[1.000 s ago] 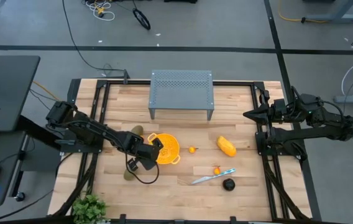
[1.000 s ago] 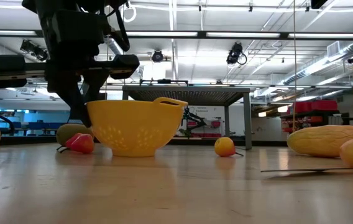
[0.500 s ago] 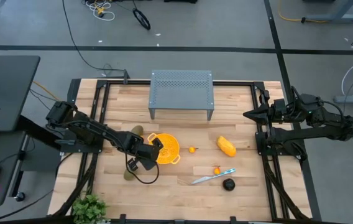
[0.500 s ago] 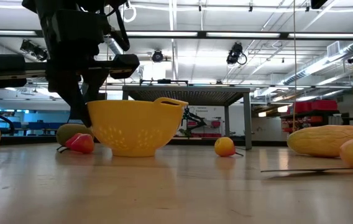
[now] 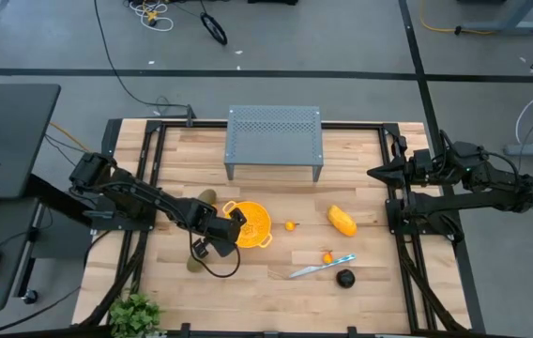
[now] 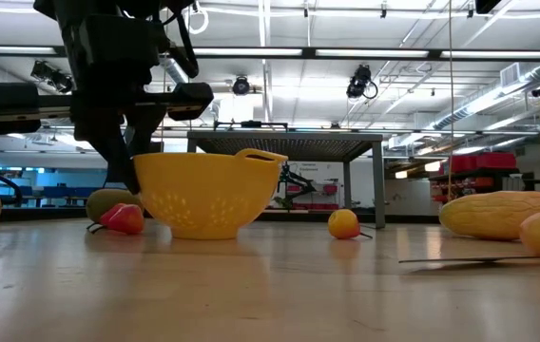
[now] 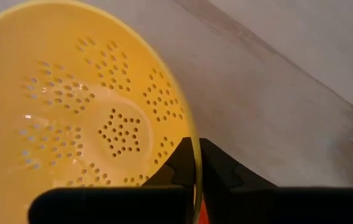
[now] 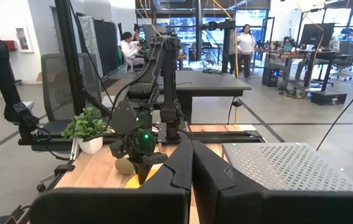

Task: Pick & Place Fruit
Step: Put the yellow strainer bowl on the shelf

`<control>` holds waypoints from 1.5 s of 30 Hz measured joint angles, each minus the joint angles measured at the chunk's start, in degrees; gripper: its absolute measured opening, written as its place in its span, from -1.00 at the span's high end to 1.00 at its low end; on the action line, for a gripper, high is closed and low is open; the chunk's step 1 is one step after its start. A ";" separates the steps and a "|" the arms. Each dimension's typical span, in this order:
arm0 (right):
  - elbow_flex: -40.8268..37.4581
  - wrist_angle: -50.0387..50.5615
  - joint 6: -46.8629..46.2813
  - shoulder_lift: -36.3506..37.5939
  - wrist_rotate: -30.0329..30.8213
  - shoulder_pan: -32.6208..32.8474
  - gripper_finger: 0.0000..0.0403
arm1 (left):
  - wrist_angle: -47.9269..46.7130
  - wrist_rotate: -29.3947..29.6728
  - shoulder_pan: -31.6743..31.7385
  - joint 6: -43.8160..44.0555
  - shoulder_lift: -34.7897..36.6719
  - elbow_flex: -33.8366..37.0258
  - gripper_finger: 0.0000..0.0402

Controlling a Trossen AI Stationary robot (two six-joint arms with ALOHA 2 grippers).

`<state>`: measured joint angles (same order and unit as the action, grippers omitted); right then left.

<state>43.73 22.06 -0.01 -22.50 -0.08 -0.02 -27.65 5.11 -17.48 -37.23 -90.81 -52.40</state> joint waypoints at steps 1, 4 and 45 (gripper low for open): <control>0.00 0.00 0.00 0.00 0.00 -0.01 0.96 | -0.23 -0.09 -0.01 0.54 0.04 -0.30 0.94; 0.00 -0.01 0.00 0.00 0.00 -0.02 0.96 | -1.04 -0.54 -0.01 1.64 1.08 -1.22 0.94; 0.00 -0.02 0.00 0.02 0.00 -0.01 0.96 | -22.27 0.10 2.81 4.26 8.16 -27.56 0.94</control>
<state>43.72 22.04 -0.01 -22.48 -0.08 -0.02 -49.92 5.21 -14.67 -32.97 -82.65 -79.95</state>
